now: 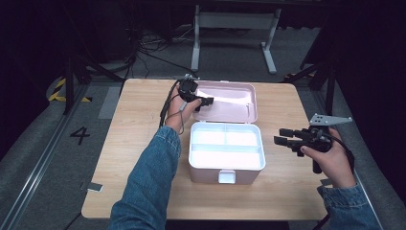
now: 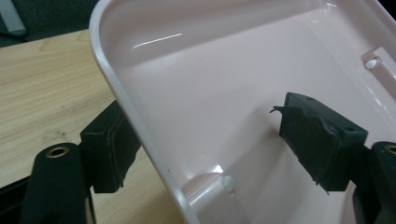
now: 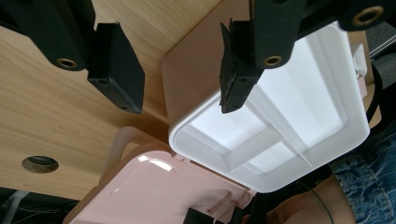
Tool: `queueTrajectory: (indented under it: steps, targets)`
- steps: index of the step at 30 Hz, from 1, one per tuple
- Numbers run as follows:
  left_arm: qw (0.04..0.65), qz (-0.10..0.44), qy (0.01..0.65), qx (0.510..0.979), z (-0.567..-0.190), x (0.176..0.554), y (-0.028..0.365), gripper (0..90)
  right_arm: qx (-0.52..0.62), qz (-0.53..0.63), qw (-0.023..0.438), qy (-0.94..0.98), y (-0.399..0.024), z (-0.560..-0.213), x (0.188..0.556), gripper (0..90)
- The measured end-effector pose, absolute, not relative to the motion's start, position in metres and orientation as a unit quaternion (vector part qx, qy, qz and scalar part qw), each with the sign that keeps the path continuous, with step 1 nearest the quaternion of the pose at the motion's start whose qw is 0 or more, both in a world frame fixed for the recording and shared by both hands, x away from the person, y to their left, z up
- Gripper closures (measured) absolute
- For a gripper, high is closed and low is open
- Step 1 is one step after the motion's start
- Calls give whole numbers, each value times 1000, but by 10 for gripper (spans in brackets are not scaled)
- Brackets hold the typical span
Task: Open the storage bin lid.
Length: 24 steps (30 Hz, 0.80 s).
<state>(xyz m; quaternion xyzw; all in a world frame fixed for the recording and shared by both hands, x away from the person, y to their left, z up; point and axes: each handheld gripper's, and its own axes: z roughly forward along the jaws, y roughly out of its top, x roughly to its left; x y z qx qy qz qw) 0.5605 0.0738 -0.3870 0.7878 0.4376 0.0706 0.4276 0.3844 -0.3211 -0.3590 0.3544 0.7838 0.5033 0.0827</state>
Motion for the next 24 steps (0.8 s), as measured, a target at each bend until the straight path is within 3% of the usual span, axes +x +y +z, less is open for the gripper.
queueTrajectory:
  steps: [16,24]
  targets:
    - [395,61,467,789,-401,561,75,198,360,509,87,777,-323,-359,385,512]
    - [388,109,454,795,-394,556,76,228,361,508,92,776,-322,-360,386,522]
